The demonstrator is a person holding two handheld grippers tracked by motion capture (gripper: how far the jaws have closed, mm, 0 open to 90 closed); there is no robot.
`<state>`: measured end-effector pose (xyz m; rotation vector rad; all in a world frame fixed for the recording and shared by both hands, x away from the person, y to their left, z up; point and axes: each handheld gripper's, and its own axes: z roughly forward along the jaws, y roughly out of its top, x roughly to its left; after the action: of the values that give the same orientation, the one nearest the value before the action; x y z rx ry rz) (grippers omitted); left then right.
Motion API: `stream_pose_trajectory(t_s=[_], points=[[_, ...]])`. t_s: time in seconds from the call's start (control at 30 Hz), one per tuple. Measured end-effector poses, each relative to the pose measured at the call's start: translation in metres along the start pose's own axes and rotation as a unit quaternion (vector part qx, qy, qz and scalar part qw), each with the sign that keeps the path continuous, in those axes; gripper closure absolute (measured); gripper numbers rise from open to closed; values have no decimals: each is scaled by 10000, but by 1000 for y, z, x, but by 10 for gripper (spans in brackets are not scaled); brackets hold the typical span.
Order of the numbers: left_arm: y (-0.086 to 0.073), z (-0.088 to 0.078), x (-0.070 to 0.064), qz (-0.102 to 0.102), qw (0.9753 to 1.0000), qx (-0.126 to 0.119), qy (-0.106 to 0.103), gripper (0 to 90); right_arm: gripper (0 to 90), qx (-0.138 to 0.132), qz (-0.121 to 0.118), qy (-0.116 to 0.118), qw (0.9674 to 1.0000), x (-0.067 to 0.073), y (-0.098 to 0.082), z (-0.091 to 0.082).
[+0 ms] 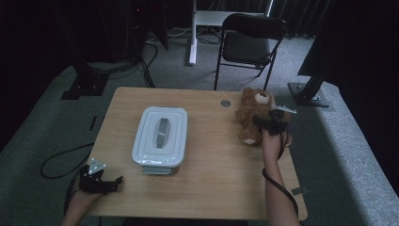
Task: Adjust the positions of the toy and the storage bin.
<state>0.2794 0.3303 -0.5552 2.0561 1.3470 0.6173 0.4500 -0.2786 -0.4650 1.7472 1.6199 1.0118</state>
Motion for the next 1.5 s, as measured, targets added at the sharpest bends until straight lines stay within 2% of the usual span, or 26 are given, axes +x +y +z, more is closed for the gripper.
stream_pose_trajectory(t_s=[0.07, 0.2, 0.37, 0.4, 0.5, 0.7, 0.87, 1.0, 1.1, 1.17, 1.3, 1.5], points=[[4, 3, 1, 15, 10000, 20, 43, 5, 130, -74, -56, 109, 9999, 8, 1, -6], [12, 8, 2, 11, 10000, 9, 74, 5, 130, -97, -203, 510, 9984, 29, 2, -13], [26, 12, 4, -22, 9999, -96, 75, 5, 125, -132, -448, 936, 9945, 63, 0, -16], [28, 14, 5, -33, 9999, -100, 83, 6, 120, -151, -497, 962, 9940, 70, 0, -16], [37, 18, 6, -25, 9999, -116, 99, 5, 119, -190, -514, 1250, 9906, 85, -2, -13], [54, 28, 8, 35, 9997, -204, 129, 5, 120, 113, -944, 1249, 9876, 116, -15, 6], [68, 38, 6, 68, 9998, -186, 89, 5, 120, 339, -1059, 1266, 9857, 134, -30, 25], [78, 47, 6, 87, 9995, -237, 167, 6, 120, 459, -1238, 1277, 9830, 151, -43, 38], [86, 54, 6, 108, 9996, -241, 141, 5, 120, 515, -1222, 1375, 9816, 163, -52, 47], [91, 57, 5, 156, 9995, -251, 120, 5, 120, 606, -1204, 1513, 9792, 170, -56, 53], [100, 63, 0, 147, 9994, -328, -23, 5, 120, 776, -1333, 1693, 9734, 185, -62, 60], [108, 69, -13, 275, 9989, -326, -198, 5, 119, 767, -1460, 1991, 9660, 198, -68, 62]])
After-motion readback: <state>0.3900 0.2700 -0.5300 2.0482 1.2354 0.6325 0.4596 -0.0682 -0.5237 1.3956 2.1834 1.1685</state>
